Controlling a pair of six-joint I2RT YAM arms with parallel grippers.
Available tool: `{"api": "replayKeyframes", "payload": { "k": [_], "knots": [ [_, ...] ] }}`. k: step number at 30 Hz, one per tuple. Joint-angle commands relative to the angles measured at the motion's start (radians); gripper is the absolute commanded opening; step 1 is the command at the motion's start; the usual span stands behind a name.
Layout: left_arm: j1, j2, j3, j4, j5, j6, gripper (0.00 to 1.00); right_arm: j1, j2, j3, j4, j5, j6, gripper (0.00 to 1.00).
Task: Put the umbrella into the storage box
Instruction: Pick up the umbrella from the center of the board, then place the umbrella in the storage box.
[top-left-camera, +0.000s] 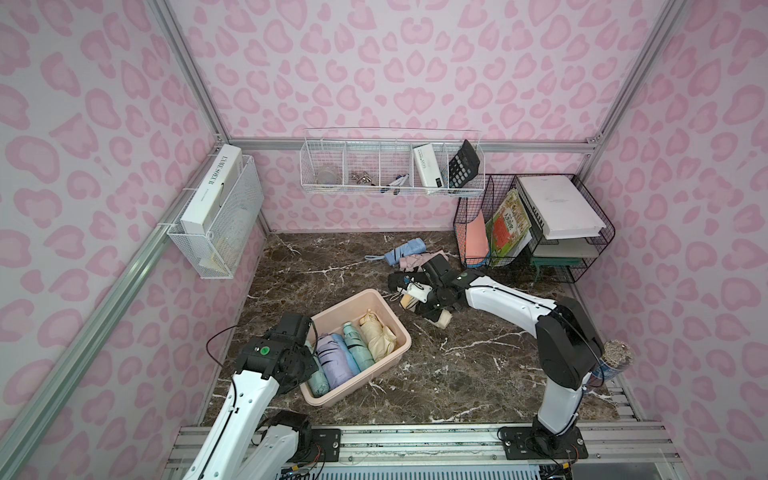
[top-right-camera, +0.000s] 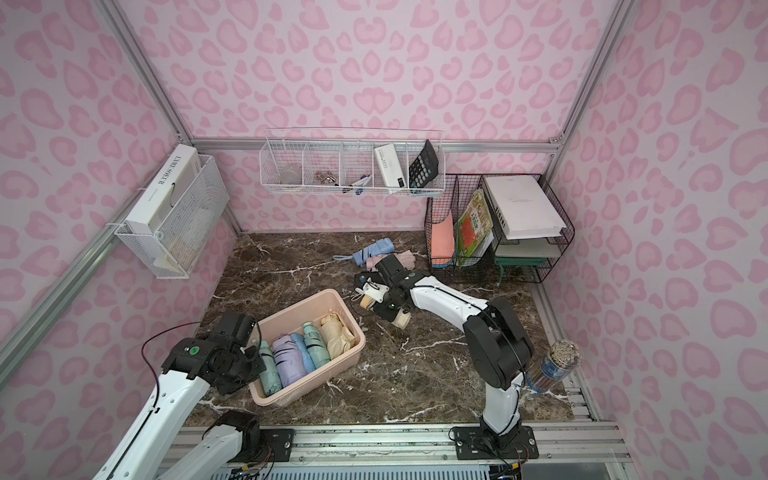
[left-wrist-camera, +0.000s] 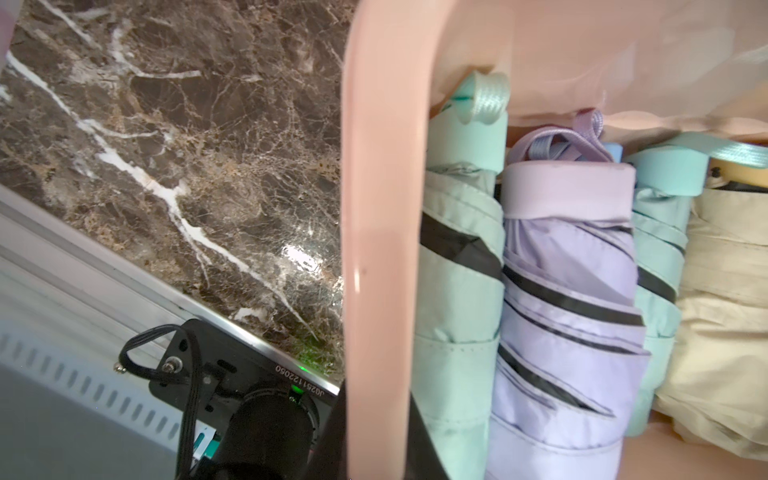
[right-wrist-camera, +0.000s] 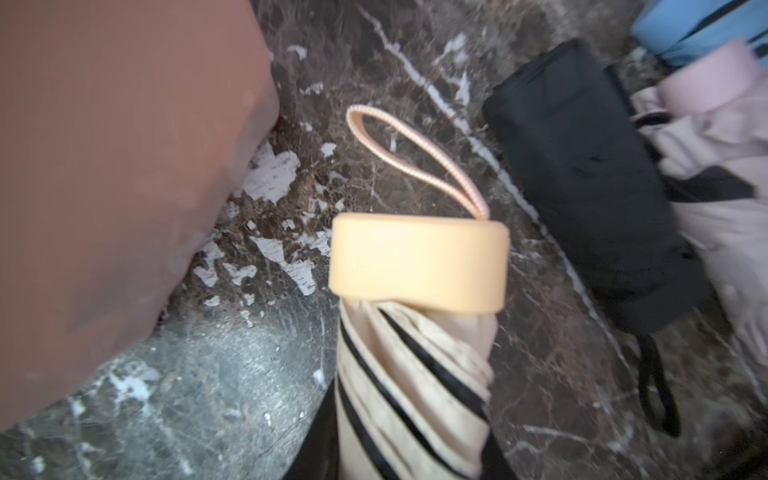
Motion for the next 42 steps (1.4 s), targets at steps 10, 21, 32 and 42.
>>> {"api": "replayKeyframes", "payload": {
  "k": [10,21,32,42],
  "knots": [
    [-0.002,0.11,0.002,0.238,0.141,0.02,0.07,0.091,-0.199,0.095,-0.052,-0.042,0.488,0.02],
    [-0.022,0.163,0.024,0.266,0.168,0.037,0.07,0.302,-0.024,0.243,0.016,-0.062,0.795,0.03],
    [-0.023,0.184,0.035,0.239,0.169,0.077,0.07,0.355,0.135,0.188,0.178,-0.021,0.932,0.05],
    [-0.023,0.183,0.032,0.219,0.156,0.094,0.05,0.37,0.162,0.178,0.181,0.081,0.939,0.58]
  ]
}}
